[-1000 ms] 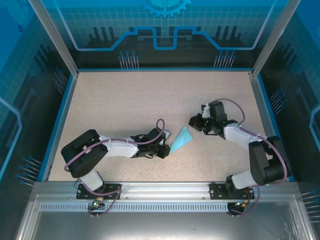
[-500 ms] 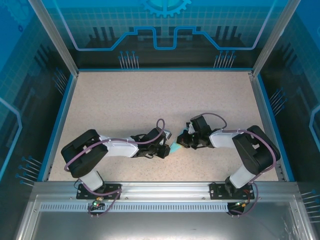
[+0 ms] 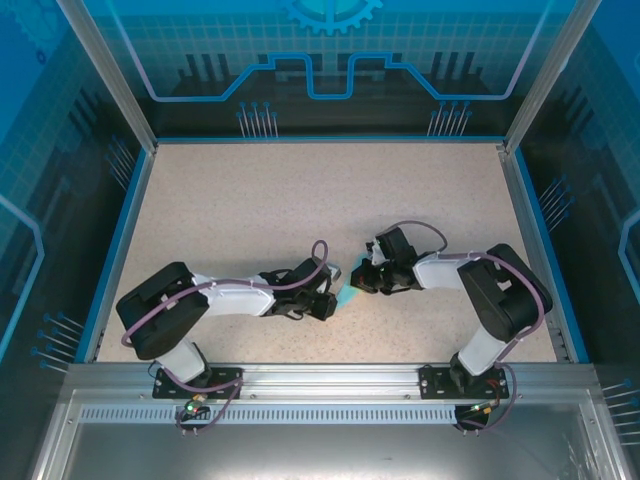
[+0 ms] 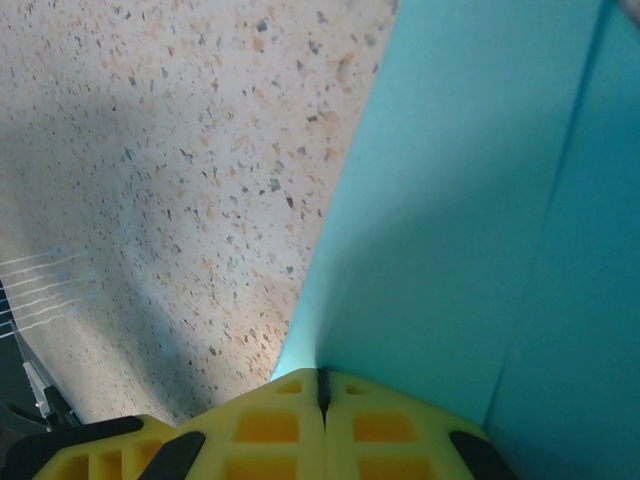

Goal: Fold a paper plane with a square sheet of paper (pick it up from the middle)
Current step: Fold the wing for the fifth time at the center of the table.

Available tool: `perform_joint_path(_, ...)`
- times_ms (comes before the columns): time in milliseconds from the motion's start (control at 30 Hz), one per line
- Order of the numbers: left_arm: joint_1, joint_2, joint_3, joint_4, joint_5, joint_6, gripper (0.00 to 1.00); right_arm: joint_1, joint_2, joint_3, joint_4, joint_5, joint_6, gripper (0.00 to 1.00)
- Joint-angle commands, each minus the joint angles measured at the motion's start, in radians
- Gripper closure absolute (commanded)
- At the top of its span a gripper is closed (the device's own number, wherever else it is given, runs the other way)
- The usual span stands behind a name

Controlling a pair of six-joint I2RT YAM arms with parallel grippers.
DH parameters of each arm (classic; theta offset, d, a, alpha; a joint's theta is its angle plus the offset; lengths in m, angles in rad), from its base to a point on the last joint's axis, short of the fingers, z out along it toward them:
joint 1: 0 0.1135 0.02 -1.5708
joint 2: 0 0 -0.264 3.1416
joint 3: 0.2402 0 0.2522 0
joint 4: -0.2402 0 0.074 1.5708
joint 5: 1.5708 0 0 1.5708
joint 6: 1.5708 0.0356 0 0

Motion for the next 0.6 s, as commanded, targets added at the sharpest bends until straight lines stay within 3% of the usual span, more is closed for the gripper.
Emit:
perform_joint_path(0, -0.031, -0.007, -0.03, -0.201, 0.019, 0.005, 0.86, 0.002, 0.089, -0.025, -0.089, 0.157, -0.031, 1.0)
perform_joint_path(567, -0.117, -0.035, 0.08, -0.4, -0.122, 0.032, 0.86, 0.002, 0.114, -0.03, -0.077, 0.153, -0.044, 1.0)
